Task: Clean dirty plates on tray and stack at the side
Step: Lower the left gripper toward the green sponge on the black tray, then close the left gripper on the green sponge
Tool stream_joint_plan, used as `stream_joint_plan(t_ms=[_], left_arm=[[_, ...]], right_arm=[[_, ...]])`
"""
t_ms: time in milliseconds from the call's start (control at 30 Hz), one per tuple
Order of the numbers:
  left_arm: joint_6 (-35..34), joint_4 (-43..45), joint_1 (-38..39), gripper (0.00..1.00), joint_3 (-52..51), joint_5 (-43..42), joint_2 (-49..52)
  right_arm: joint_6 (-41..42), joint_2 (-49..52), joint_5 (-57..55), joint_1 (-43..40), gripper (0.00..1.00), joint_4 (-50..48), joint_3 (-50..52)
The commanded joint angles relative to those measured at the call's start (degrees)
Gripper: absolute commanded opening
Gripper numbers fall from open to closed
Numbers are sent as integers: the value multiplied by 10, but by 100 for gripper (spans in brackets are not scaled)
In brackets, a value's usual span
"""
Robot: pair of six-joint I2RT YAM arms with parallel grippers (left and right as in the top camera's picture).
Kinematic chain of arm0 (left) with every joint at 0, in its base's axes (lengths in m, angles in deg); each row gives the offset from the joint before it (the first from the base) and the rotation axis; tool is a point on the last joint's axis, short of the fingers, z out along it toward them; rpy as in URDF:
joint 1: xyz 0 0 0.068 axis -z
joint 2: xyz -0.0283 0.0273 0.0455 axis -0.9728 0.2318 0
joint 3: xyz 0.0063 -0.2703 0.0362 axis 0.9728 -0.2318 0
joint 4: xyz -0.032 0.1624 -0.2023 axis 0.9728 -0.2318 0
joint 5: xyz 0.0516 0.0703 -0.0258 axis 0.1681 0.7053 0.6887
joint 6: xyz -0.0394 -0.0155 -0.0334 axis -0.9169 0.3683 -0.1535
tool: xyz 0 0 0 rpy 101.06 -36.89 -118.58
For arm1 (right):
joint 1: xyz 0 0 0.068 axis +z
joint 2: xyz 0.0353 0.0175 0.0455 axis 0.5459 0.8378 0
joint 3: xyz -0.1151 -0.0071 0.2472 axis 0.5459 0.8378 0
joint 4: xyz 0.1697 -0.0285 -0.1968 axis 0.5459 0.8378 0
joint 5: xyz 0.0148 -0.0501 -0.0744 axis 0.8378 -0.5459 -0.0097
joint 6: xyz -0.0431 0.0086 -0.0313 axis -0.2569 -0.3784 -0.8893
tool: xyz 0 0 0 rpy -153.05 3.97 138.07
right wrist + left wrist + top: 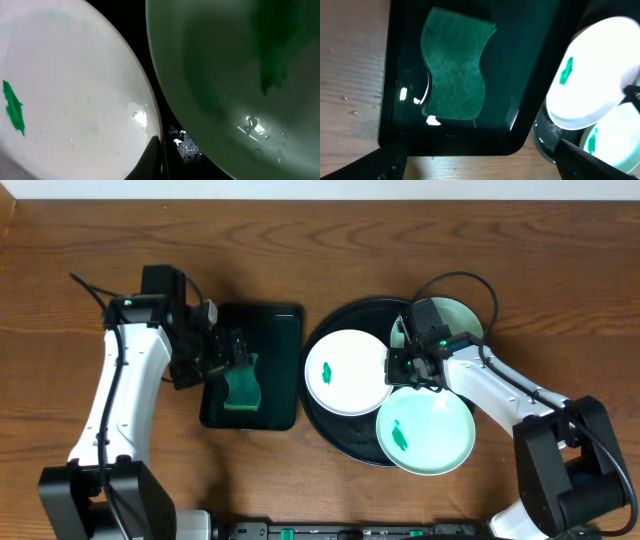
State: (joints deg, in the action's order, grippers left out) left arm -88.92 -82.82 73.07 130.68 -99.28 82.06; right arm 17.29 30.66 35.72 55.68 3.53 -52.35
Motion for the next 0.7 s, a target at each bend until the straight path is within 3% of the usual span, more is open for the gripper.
stream_joint_plan(t_ms=[0,300,533,667], left_arm=[[-9,12,1,95,-27,1,2],[-9,39,9,95,-32,-1,3],[-9,48,48,67,-37,24,3],[-9,58,72,63,-38,60,3]], right_arm=[[6,3,-5,8,2,-2,4],[6,3,-5,8,2,-2,4],[6,3,-5,8,2,-3,4],[6,3,-5,8,2,-3,4]])
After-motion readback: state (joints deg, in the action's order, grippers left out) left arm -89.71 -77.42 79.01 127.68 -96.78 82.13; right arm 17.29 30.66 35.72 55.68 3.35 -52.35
